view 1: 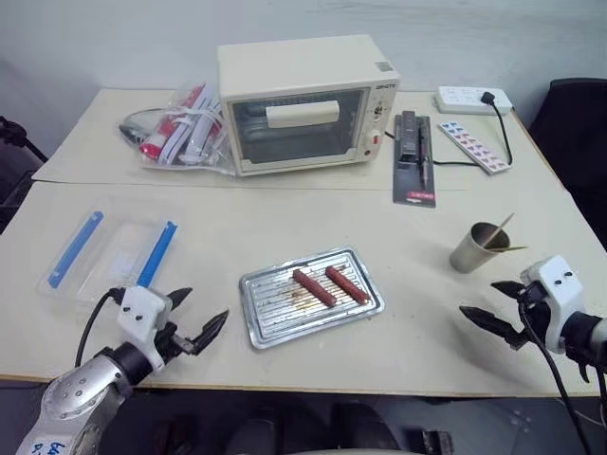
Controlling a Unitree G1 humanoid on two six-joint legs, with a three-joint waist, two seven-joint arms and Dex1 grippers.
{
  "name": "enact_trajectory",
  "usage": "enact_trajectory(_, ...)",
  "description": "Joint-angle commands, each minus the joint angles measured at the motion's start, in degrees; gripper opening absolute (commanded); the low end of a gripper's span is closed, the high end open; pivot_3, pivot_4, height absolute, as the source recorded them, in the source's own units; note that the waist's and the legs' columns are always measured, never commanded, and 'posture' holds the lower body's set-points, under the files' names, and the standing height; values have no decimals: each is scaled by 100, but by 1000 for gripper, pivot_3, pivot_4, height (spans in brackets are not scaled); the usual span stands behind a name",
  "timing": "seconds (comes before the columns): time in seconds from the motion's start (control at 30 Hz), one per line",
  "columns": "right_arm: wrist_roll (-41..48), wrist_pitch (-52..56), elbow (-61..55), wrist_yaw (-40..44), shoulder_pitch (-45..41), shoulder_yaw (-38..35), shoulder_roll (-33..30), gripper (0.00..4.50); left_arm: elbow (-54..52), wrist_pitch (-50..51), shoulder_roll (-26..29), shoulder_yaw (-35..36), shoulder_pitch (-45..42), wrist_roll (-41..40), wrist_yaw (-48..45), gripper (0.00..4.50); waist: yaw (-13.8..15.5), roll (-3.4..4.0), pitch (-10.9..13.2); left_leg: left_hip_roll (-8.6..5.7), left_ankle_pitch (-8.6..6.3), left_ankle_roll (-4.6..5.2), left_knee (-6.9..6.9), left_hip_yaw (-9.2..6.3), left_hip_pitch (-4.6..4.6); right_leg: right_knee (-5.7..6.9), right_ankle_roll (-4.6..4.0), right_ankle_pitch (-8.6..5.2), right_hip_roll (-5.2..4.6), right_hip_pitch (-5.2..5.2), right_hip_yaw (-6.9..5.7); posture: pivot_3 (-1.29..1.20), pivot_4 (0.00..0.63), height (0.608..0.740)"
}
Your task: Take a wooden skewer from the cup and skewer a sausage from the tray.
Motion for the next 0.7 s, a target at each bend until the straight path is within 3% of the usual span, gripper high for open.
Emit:
enact_trajectory(0.03,74,-62,-139,-39,-88,0,34,4466,2,-193,-43,48,-86,42,74,4500,14,0,0,0,0,0,0,0,0,0,0,0,0,0,0,0,150,740)
enact_trajectory(0.7,171,384,-619,-1024,-37,-27,735,4466,224,-130,-105,-205,-530,40,249,4500,64,0,0,0,5,-9,-3,0,-1,-1,0,0,1,-3,0,0,150,740)
